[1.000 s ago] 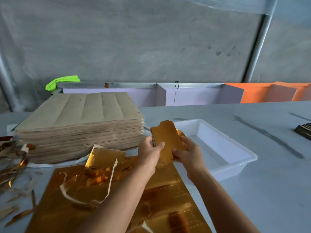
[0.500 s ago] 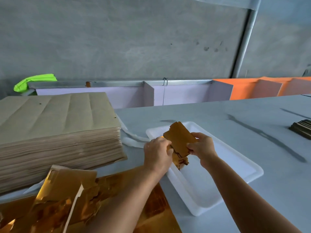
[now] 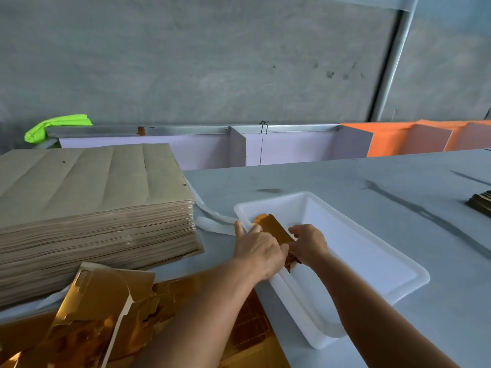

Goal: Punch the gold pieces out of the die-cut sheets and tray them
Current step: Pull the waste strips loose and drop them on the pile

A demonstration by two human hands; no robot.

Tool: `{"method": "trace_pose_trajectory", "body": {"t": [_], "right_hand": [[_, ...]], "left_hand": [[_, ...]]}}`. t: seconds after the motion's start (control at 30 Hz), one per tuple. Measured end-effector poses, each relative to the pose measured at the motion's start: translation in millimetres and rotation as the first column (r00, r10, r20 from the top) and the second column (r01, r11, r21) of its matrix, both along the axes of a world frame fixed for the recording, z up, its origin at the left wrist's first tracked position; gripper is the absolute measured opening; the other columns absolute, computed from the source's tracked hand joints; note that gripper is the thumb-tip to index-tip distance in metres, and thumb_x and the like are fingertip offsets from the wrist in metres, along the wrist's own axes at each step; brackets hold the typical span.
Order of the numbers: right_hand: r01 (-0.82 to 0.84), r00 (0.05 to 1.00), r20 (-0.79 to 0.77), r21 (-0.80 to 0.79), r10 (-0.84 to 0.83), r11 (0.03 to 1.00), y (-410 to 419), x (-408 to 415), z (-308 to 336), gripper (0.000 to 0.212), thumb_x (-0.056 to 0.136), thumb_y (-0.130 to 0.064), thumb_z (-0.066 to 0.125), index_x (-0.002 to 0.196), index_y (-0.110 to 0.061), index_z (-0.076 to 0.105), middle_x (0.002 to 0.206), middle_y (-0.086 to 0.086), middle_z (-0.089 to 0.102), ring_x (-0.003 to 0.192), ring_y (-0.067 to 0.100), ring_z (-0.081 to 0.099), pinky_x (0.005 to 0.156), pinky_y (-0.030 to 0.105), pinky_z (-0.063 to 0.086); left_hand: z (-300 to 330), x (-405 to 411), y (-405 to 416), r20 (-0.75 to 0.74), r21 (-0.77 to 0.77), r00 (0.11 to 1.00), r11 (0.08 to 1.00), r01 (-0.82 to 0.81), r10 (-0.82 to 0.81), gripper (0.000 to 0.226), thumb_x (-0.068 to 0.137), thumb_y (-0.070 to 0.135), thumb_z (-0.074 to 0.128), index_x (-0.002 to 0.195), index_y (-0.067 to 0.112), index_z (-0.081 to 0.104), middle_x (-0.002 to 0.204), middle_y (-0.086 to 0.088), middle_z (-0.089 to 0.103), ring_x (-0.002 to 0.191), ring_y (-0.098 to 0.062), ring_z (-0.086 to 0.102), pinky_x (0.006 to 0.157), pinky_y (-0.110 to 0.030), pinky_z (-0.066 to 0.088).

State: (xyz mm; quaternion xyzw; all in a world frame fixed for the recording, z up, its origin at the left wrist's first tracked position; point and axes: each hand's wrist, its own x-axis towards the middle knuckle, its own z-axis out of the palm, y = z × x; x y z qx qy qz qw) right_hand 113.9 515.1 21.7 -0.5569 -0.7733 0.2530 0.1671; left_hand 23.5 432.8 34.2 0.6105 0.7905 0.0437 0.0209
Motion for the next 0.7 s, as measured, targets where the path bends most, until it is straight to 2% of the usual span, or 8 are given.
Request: {"method": "trace_pose_trajectory", "body": {"t": [0.07,0.17,0.3,0.37,0.47,0.57,0.63,0.7], "right_hand": [[-0.046,0.998,0.049,0.006,0.046,0.999,-1,0,0,0.032,0.083,-0.014,0.061,0.115,-0.012,0.065,0.116,0.007,0.063,0.113,0.024,0.058,0.094,0.031,0.046],[-0.146,0.978,0.150,-0.030,0.149,0.989,-5,-1,-2,0.019,0.086,-0.010,0.049,0.093,-0.007,0.067,0.095,0.011,0.070,0.094,0.027,0.065,0.084,0.035,0.053],[-0.216,0.953,0.222,0.026,0.205,0.976,-12,0,5,0.026,0.091,-0.013,0.052,0.114,-0.007,0.063,0.113,0.016,0.066,0.111,0.031,0.059,0.092,0.036,0.046],[-0.154,0.980,0.143,0.079,0.142,0.985,-24,-2,16,0.044,0.092,-0.015,0.054,0.135,-0.007,0.050,0.131,0.018,0.057,0.124,0.031,0.050,0.100,0.034,0.037],[-0.101,0.988,-0.081,0.282,0.129,0.954,-61,-8,37,0.039,0.094,-0.014,0.055,0.132,-0.005,0.055,0.131,0.019,0.057,0.118,0.036,0.054,0.101,0.038,0.039],[-0.249,0.920,-0.210,0.338,0.331,0.907,-128,-16,46,0.024,0.093,-0.020,0.059,0.111,-0.009,0.069,0.112,0.011,0.069,0.098,0.025,0.064,0.080,0.025,0.049],[-0.470,0.837,-0.210,0.199,0.506,0.860,-184,-21,44,0.022,0.091,-0.038,0.058,0.095,-0.021,0.070,0.096,-0.002,0.070,0.083,0.009,0.063,0.066,0.016,0.046],[-0.664,0.729,-0.208,0.017,0.652,0.748,-239,-24,40,0.029,0.084,-0.062,0.053,0.081,-0.036,0.064,0.086,-0.016,0.066,0.077,0.000,0.061,0.062,0.017,0.046]], "left_hand": [[0,0,-1,0.014,-0.004,1.000,1.000,-0.006,0.006,0.058,0.102,0.041,0.018,0.103,0.009,0.066,0.112,-0.002,0.061,0.129,-0.017,0.034,0.113,-0.057,0.002],[0,1,-4,0.045,-0.004,0.999,1.000,0.010,-0.010,0.055,0.102,0.039,0.018,0.110,0.008,0.064,0.121,-0.005,0.057,0.130,-0.018,0.032,0.112,-0.058,-0.001],[3,-5,-22,0.104,0.043,0.985,0.990,0.131,-0.135,0.052,0.101,0.046,0.019,0.137,0.019,0.046,0.148,-0.005,0.032,0.142,-0.019,0.013,0.111,-0.057,0.000],[7,-19,-42,0.140,0.173,0.976,0.974,0.144,-0.169,0.050,0.101,0.046,0.024,0.142,0.020,0.036,0.154,-0.003,0.023,0.144,-0.017,0.010,0.111,-0.056,0.006],[22,-57,-86,0.154,0.277,0.984,0.960,0.043,-0.089,0.042,0.100,0.039,0.039,0.136,0.018,0.046,0.145,-0.005,0.041,0.136,-0.022,0.032,0.107,-0.047,0.025],[35,-96,-146,0.177,0.200,0.980,0.972,-0.124,0.089,0.033,0.097,0.033,0.050,0.125,0.016,0.057,0.129,-0.007,0.056,0.118,-0.027,0.051,0.097,-0.040,0.041],[37,-116,-186,0.161,0.061,0.956,0.964,-0.259,0.247,0.033,0.096,0.032,0.051,0.123,0.015,0.058,0.122,-0.007,0.059,0.110,-0.025,0.056,0.089,-0.036,0.045],[33,-127,-222,0.102,-0.112,0.922,0.925,-0.363,0.374,0.033,0.096,0.034,0.051,0.120,0.012,0.057,0.109,-0.004,0.059,0.097,-0.020,0.057,0.075,-0.030,0.044]]}}
